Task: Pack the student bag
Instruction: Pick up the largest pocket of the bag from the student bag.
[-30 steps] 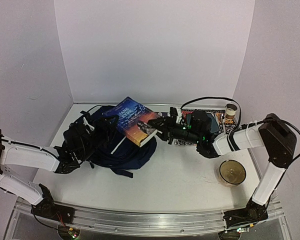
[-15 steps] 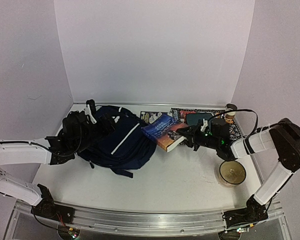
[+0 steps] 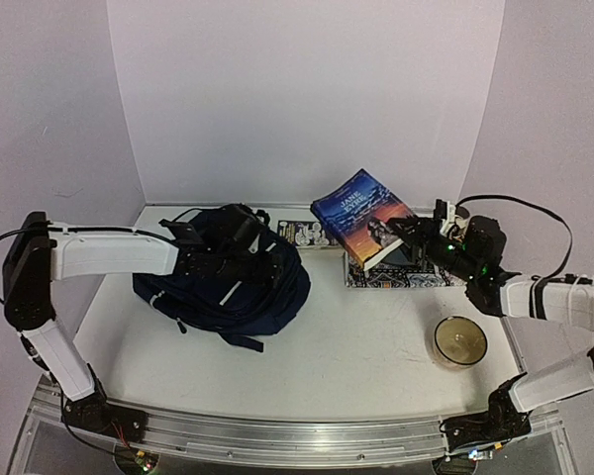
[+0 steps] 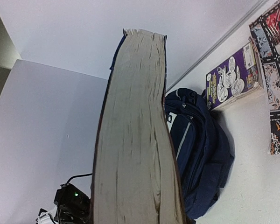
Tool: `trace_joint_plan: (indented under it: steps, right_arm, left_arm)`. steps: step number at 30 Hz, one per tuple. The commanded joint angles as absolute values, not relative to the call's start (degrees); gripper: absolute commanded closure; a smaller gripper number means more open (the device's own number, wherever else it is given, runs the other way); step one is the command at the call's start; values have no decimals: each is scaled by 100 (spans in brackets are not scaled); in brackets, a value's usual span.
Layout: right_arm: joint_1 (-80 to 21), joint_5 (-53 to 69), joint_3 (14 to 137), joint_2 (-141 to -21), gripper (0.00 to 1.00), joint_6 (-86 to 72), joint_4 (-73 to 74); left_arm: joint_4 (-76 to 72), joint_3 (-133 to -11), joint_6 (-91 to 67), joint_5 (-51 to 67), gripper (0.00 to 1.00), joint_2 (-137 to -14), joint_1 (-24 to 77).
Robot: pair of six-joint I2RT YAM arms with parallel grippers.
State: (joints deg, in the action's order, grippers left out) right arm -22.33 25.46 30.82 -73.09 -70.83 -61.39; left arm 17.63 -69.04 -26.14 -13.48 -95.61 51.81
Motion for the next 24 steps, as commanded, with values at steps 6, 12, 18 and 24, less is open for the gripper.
trace_joint_plan:
  steps: [6, 12, 18, 24]
  right_arm:
    - [-2250, 2641, 3500, -6503, 100, -6438, -6524]
    - [-2245, 2625, 3443, -6521, 100, -6451, -6495]
    - [-2249, 2718, 3523, -6682, 100, -6451, -6495]
    - [-2249, 2855, 3554, -6783, 100, -6434, -6499]
  left_arm:
    - [3329, -8033, -1936, -2112, 30, -10717, 5368]
    - [3362, -8318, -1816, -1783, 38, -11026, 5404]
    - [3423, -8423, -1869, -1708, 30, -11463, 5412]
    - [3645, -8429, -2083, -2426, 31, -11949, 5405]
